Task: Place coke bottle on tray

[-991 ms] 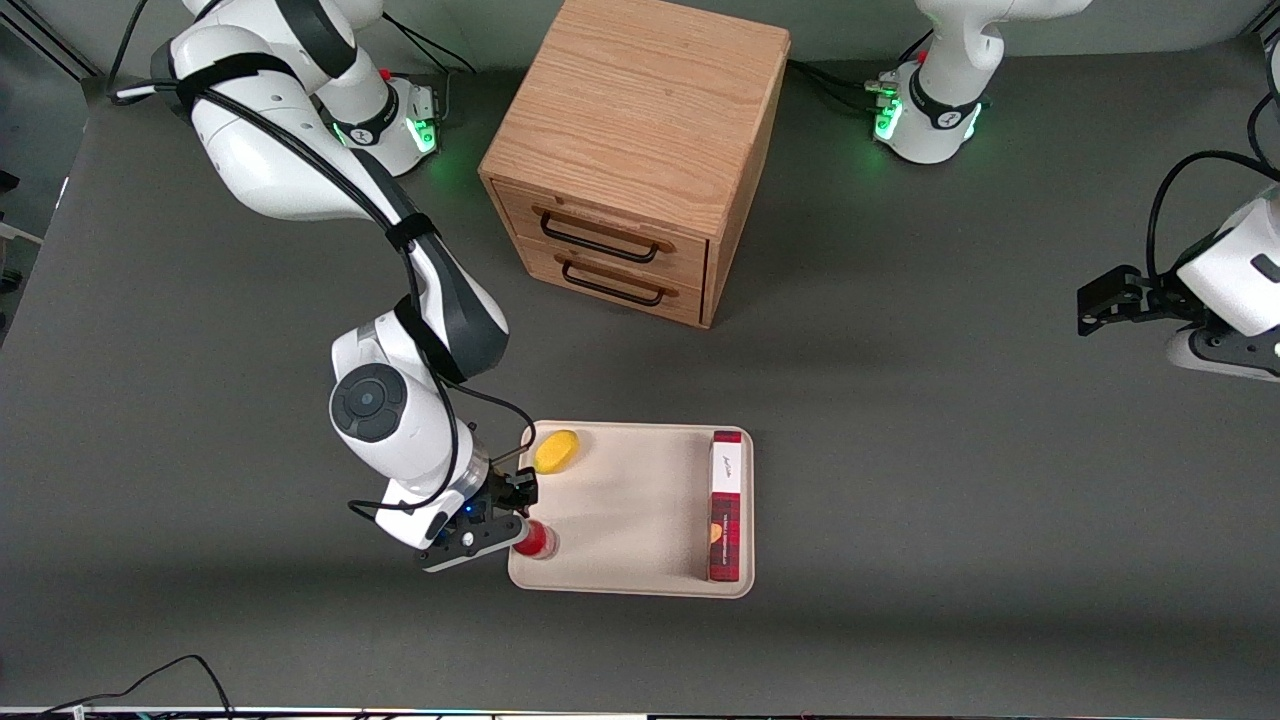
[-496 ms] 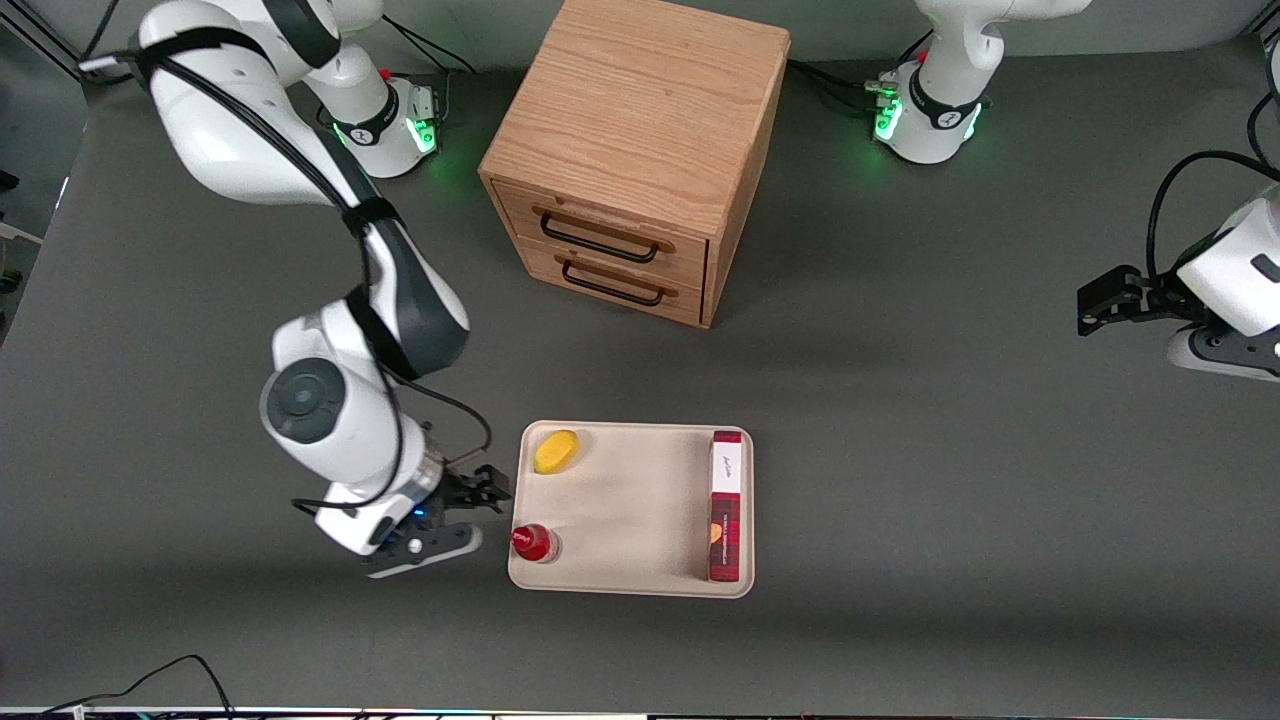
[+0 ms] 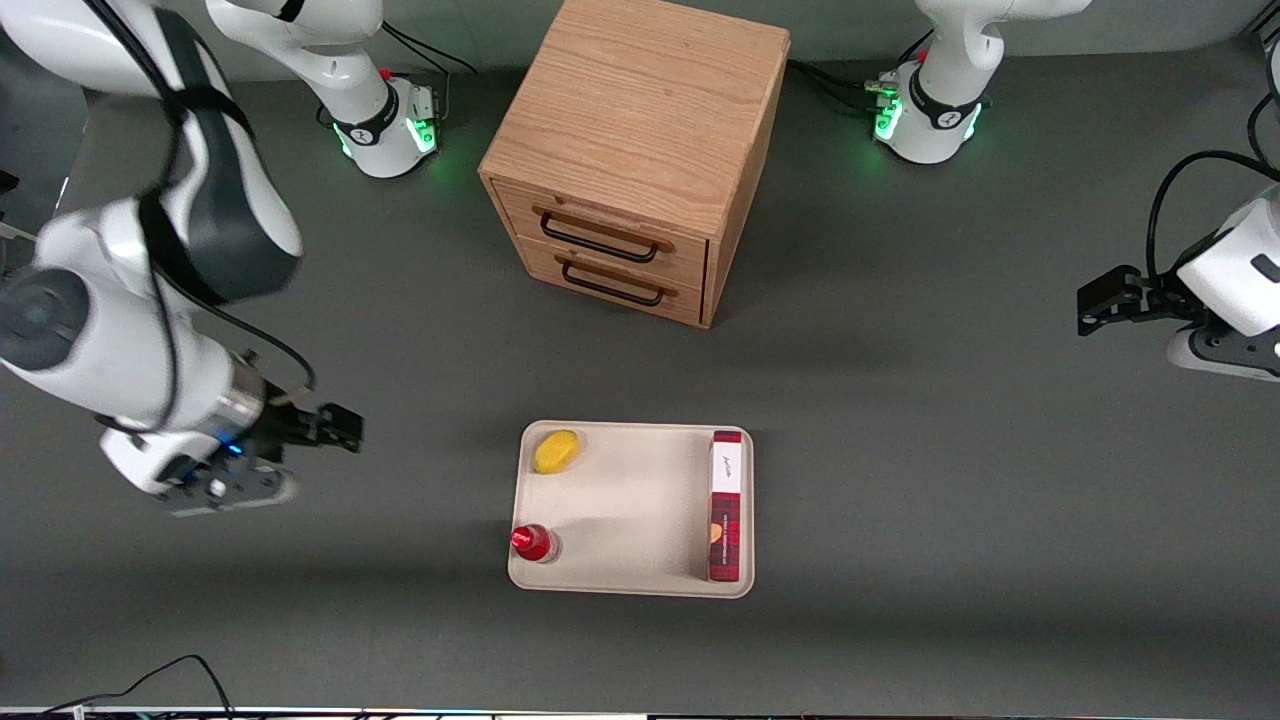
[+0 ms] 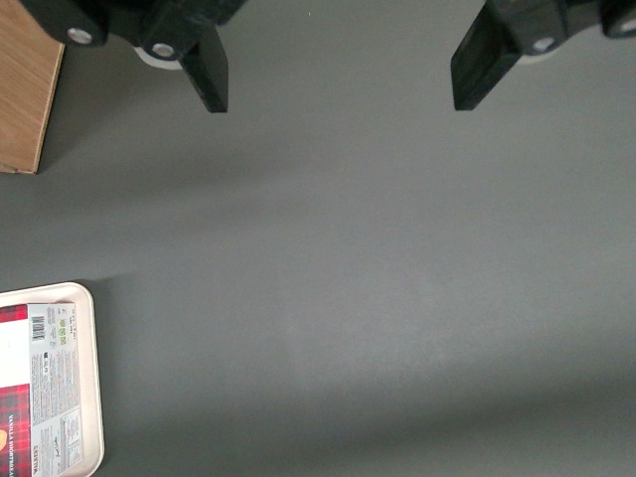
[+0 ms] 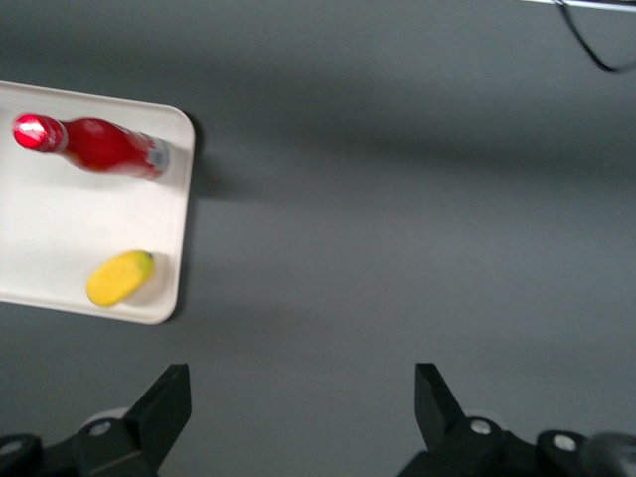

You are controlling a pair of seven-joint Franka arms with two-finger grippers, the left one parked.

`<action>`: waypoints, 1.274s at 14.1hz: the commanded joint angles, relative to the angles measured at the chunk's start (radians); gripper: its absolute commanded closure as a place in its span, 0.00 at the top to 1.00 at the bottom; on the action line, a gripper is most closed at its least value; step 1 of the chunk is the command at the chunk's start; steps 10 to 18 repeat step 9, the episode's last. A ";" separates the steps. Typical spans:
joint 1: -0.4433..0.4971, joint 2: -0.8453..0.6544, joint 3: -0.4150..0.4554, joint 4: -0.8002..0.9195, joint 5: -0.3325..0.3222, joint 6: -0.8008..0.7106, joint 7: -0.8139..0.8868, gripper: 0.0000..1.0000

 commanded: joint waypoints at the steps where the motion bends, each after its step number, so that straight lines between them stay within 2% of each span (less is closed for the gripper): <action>1: -0.197 -0.199 0.132 -0.174 0.058 -0.063 0.009 1.00; 2: -0.250 -0.226 0.162 -0.171 0.096 -0.113 0.006 1.00; 4: -0.293 -0.288 0.176 -0.174 0.115 -0.158 0.006 1.00; 18: -0.301 -0.319 0.174 -0.172 0.115 -0.192 -0.023 1.00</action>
